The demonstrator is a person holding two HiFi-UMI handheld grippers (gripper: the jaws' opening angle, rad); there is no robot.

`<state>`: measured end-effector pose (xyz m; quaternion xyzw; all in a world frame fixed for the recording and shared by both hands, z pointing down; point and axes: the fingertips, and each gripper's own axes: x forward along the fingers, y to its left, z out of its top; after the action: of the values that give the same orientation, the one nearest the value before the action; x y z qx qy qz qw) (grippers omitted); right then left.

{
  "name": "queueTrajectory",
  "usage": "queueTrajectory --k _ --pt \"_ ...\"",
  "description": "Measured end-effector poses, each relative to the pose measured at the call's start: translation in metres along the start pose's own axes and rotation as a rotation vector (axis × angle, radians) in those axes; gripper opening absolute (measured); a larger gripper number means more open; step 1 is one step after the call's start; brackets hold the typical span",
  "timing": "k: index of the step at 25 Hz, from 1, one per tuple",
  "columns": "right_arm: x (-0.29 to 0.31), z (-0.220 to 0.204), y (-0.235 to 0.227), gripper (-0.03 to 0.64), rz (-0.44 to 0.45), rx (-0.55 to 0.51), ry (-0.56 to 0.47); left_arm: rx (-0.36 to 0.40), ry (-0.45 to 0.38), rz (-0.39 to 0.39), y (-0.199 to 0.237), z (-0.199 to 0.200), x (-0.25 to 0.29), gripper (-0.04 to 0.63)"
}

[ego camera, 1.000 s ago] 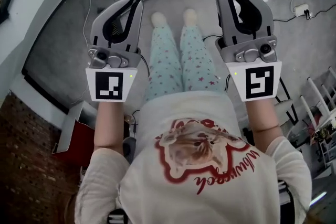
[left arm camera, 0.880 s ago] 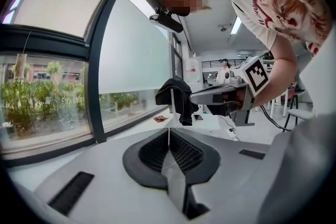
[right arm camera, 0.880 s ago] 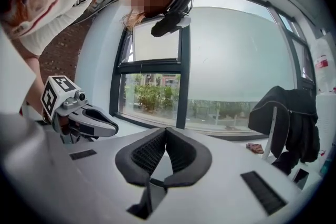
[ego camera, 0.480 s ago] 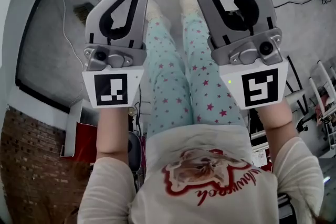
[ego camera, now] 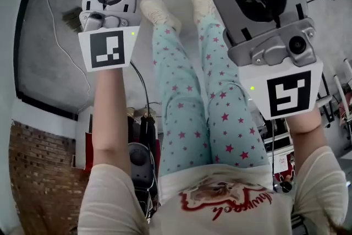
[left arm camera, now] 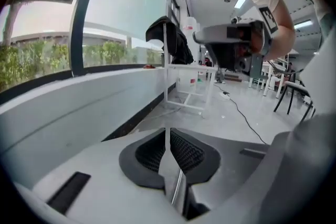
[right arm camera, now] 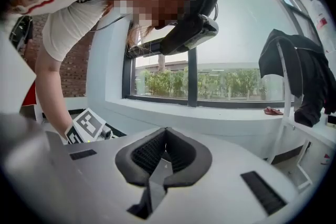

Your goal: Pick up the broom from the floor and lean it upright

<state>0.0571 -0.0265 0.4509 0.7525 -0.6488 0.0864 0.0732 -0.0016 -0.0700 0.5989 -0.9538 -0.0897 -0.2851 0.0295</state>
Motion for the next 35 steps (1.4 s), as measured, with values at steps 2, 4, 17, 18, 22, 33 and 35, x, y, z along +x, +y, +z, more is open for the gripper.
queueTrajectory --k 2,4,17,18,22,33,35 --pt "0.0 -0.021 -0.001 0.025 -0.003 0.01 0.006 -0.014 0.045 -0.002 -0.004 -0.034 0.022 0.026" --pt "-0.001 -0.043 0.002 0.025 -0.002 0.03 0.014 -0.034 0.117 -0.023 -0.015 -0.074 0.038 0.075" --pt "0.008 -0.157 0.016 0.025 0.011 0.076 0.042 0.008 0.403 -0.111 -0.045 -0.237 0.099 0.212" --pt "0.007 -0.163 0.019 0.025 0.014 0.081 0.046 0.018 0.425 -0.116 -0.046 -0.246 0.102 0.212" --pt "0.004 -0.178 0.026 0.025 0.03 0.09 0.039 0.071 0.495 -0.127 -0.047 -0.271 0.112 0.213" --pt "-0.001 -0.226 0.03 0.025 0.043 0.135 0.108 0.172 0.651 -0.136 -0.05 -0.312 0.138 0.131" --pt "-0.001 -0.231 0.03 0.025 0.053 0.157 0.124 0.192 0.684 -0.148 -0.053 -0.317 0.139 0.1"
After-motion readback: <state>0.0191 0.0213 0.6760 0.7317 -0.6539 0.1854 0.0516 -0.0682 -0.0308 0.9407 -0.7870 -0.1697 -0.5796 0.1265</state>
